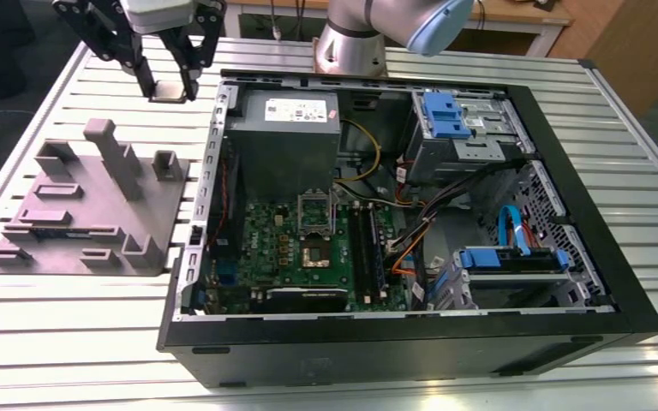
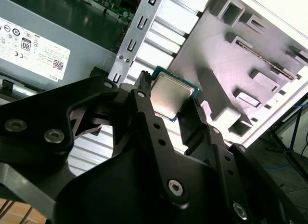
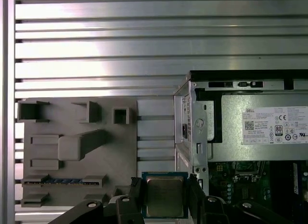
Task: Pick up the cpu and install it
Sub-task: 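Pick up the cpu and move it towards the insertion slot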
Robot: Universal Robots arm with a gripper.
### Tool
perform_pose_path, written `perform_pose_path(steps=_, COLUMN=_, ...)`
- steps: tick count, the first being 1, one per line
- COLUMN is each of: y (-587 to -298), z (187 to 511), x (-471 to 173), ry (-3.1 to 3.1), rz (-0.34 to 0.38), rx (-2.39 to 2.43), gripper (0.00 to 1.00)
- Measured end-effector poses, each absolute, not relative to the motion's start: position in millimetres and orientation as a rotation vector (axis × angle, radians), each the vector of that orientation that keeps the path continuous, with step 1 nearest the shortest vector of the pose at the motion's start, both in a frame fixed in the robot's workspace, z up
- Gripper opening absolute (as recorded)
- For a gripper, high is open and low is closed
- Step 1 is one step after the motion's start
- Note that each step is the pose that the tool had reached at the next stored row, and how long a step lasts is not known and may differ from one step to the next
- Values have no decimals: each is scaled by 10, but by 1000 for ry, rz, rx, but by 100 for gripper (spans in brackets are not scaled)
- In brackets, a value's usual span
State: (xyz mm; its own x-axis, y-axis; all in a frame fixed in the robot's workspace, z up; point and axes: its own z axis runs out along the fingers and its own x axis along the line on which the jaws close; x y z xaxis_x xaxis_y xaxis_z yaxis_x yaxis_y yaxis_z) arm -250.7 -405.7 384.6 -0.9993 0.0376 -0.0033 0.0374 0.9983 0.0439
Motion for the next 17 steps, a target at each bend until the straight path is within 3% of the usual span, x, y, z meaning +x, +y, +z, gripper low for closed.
perform_pose_path(steps=17, y=-4057, z=3846, x=-2460, ry=3136, rz=69, rx=59, gripper=47)
